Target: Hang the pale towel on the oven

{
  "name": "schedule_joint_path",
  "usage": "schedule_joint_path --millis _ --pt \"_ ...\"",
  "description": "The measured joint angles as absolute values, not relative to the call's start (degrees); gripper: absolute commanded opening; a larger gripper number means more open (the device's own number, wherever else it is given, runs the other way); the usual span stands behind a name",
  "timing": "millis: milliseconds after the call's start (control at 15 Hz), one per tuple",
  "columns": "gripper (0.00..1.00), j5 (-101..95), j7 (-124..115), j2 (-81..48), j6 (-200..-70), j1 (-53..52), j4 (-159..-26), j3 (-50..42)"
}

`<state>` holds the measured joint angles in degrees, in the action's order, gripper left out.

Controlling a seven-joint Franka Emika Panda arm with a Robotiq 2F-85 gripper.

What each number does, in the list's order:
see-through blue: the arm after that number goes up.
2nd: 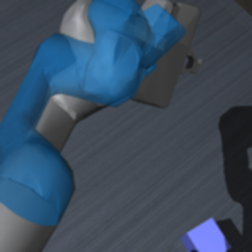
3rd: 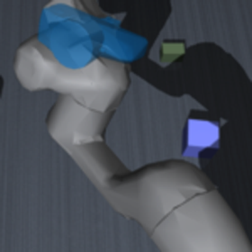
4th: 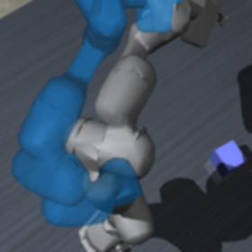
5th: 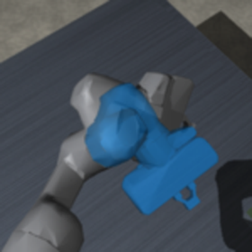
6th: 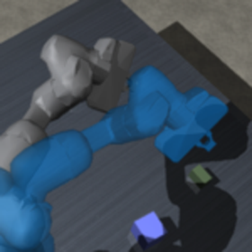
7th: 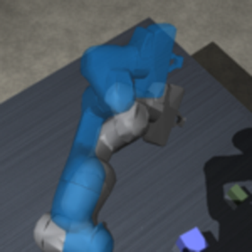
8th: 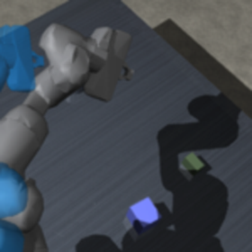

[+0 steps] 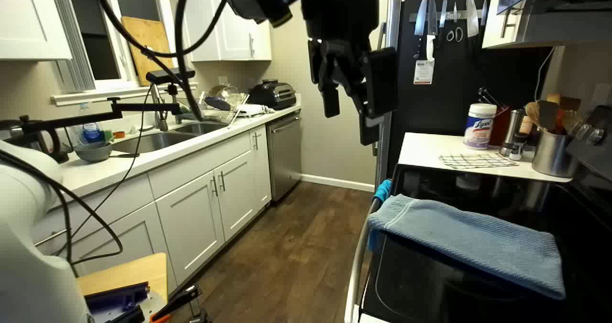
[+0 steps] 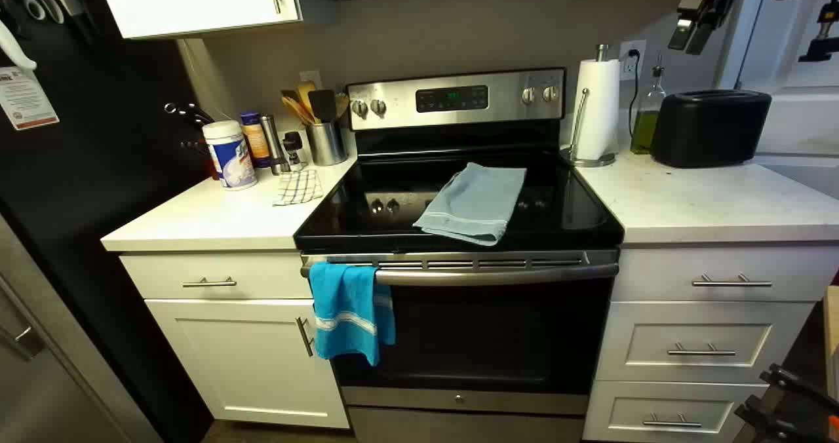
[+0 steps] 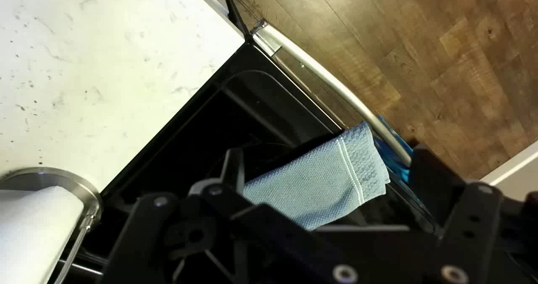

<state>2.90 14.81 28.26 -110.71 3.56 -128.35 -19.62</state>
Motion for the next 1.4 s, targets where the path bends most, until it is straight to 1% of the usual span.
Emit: schedule_joint_path --millis 933,1133,1400 --pt "1.00 2.9 14.8 28.3 -110.7 3.8 -128.3 -19.3" --pt "1.00 2.9 14.8 27.7 -110.9 3.8 -127.5 -17.5" --pt "1.00 2.5 14.6 24.9 -112.8 3.5 -124.2 -12.6"
